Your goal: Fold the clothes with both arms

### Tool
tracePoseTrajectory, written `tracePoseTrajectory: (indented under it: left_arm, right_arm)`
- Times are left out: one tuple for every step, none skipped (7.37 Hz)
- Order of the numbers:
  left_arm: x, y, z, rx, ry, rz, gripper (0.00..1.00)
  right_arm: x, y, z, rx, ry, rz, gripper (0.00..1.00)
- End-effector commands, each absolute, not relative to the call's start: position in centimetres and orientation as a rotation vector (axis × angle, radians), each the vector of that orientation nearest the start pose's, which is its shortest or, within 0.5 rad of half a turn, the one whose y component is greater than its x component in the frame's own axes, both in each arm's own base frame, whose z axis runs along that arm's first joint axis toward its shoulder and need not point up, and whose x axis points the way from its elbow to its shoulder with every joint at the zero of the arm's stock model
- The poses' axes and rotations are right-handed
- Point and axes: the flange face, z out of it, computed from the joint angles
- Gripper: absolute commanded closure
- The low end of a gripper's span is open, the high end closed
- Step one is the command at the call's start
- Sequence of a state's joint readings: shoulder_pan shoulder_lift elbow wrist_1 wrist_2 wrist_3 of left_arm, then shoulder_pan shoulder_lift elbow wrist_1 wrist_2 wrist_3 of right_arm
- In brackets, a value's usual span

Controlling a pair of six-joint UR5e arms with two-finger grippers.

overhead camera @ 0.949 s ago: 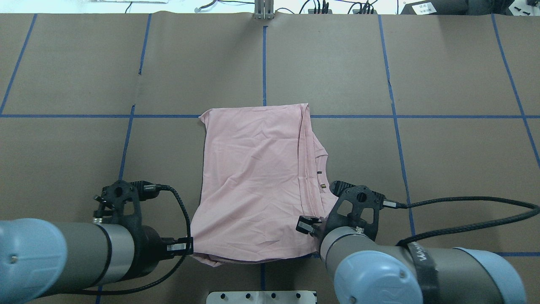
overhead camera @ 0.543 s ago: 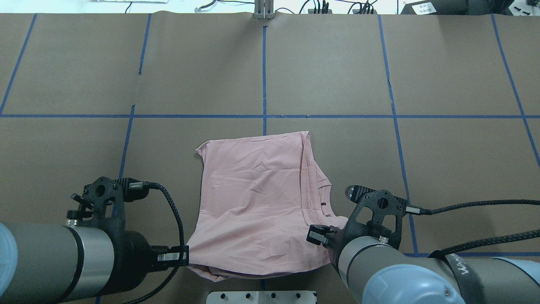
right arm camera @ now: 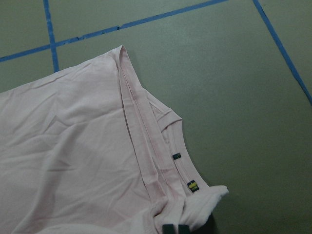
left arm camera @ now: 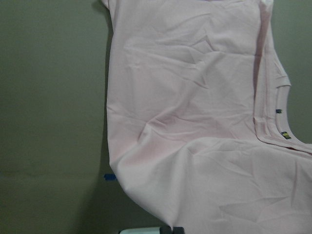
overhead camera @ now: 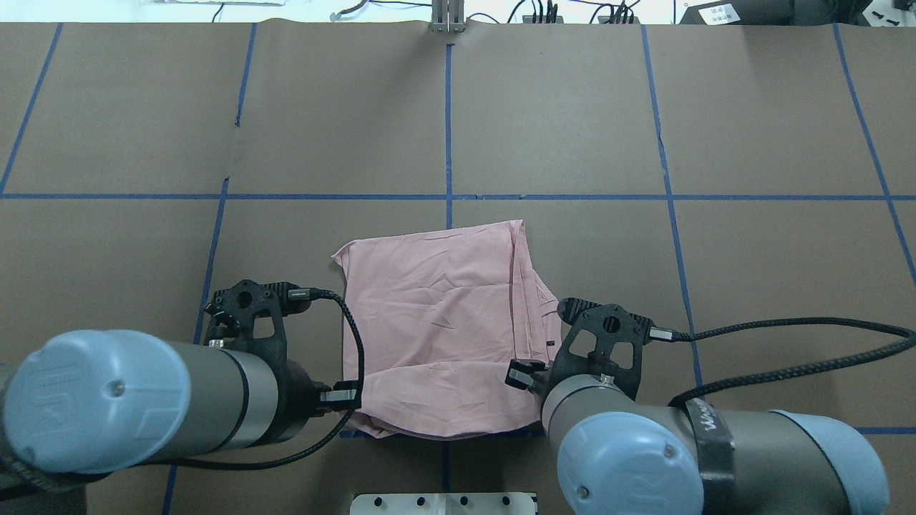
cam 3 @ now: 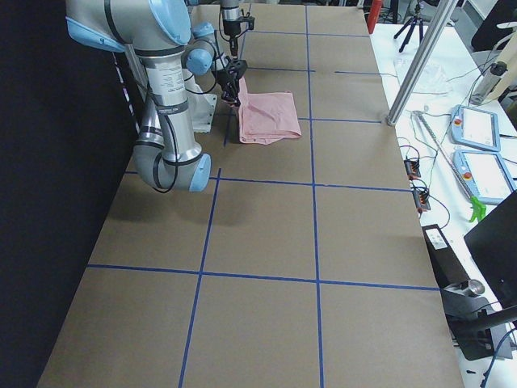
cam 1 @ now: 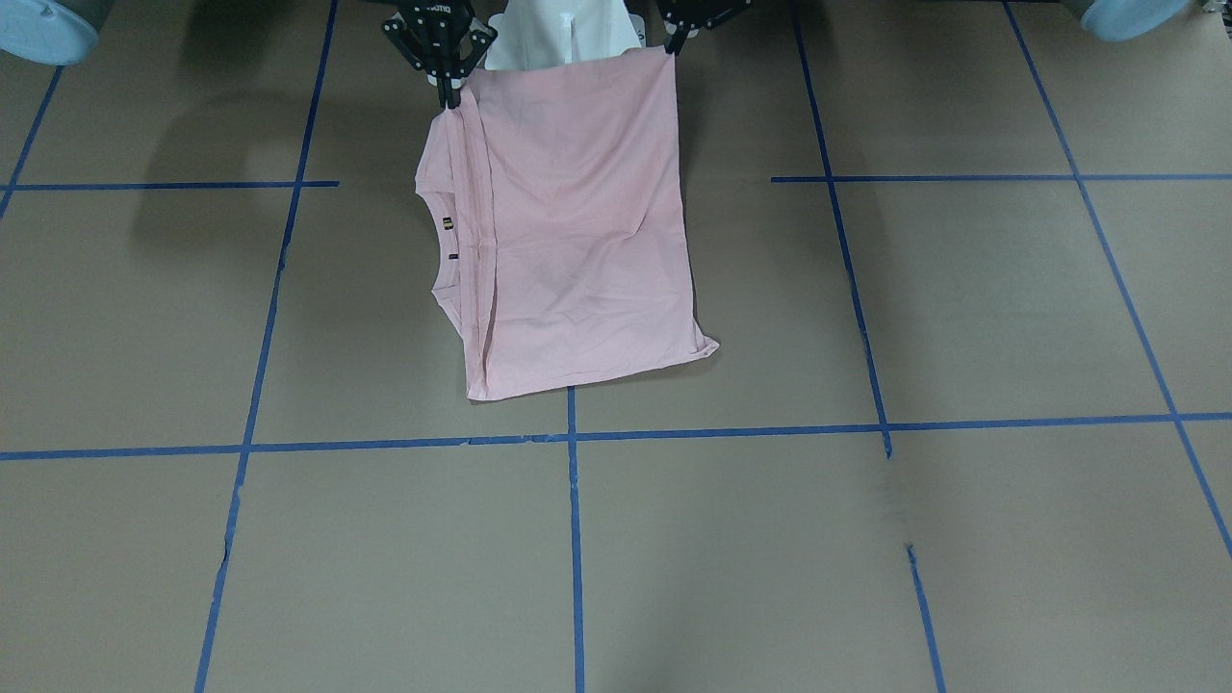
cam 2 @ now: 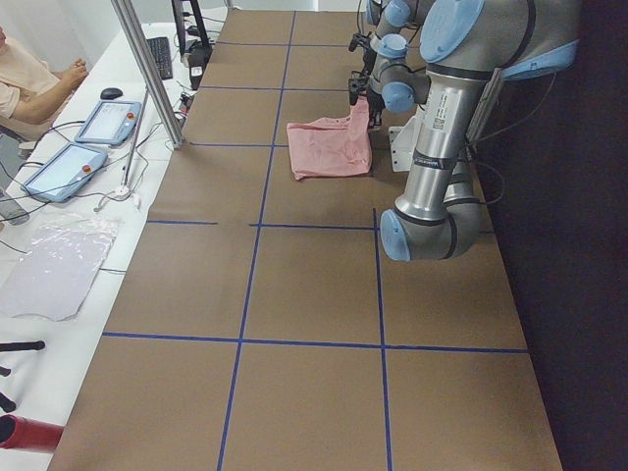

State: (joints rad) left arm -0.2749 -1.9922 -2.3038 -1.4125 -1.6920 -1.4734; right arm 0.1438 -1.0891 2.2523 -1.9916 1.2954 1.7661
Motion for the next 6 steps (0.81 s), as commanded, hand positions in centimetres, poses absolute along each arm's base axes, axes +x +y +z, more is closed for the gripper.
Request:
tracePoseTrajectory:
  left_arm:
    - [43.8, -29.5, 17.7, 0.148, 0.955, -0.108, 1.00]
    - [44.7, -31.9, 18.7, 0.180, 0.951, -0.112, 1.00]
    - [45.6, -34.5, 19.6, 0.205, 0.940, -0.128, 1.00]
    - [46.2, -38.0, 20.6, 0.237, 0.921, -0.150, 1.00]
    - [46.5, -43.8, 22.9, 0.300, 0.881, -0.152, 1.00]
    - [47.0, -50.7, 26.9, 0.373, 0.842, -0.135, 0.54]
  right_arm:
    - [-49.5, -28.6, 21.0, 0.279, -0.745, 0.444, 1.00]
    - [-50.1, -31.0, 21.9, 0.289, -0.738, 0.468, 1.00]
    - [-51.0, -33.2, 21.8, 0.303, -0.721, 0.473, 1.00]
    - [-51.5, -36.2, 22.2, 0.293, -0.692, 0.484, 1.00]
    - [-52.7, -41.4, 23.4, 0.290, -0.668, 0.478, 0.77]
    - [-55.6, -48.8, 26.5, 0.289, -0.639, 0.480, 0.01]
